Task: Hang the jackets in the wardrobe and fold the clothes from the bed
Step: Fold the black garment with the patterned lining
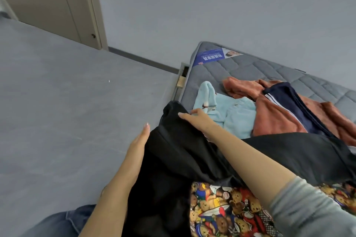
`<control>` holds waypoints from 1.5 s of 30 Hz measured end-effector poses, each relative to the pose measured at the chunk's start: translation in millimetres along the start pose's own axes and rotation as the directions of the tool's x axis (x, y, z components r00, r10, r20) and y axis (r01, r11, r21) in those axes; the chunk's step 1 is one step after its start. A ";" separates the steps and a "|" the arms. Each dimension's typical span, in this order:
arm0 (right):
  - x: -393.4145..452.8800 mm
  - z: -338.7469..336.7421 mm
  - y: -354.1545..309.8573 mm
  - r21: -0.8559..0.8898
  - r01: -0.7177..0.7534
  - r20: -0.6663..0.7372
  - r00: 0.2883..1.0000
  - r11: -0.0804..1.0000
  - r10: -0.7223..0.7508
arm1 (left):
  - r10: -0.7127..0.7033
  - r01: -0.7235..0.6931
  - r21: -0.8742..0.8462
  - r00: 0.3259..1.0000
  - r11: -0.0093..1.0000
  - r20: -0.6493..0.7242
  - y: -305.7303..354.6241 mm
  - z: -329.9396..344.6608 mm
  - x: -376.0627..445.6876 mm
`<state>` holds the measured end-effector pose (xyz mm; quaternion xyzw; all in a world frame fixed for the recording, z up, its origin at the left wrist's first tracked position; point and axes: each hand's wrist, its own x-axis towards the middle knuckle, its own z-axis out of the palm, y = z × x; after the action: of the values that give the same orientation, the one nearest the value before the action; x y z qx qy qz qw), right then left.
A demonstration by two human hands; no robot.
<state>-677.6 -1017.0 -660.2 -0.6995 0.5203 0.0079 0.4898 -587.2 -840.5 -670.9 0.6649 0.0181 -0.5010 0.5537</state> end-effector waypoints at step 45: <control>-199.5 -107.7 139.3 0.978 0.100 -0.088 0.994 0.183 -0.069 | -0.371 -0.097 0.692 0.787 0.715 0.493 -44.9 -0.3 -129.4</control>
<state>-925.3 -945.1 -594.7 -0.2548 0.3727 -0.3604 0.8162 -677.3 -754.3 -614.4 0.6231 -0.2921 -0.6967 0.2028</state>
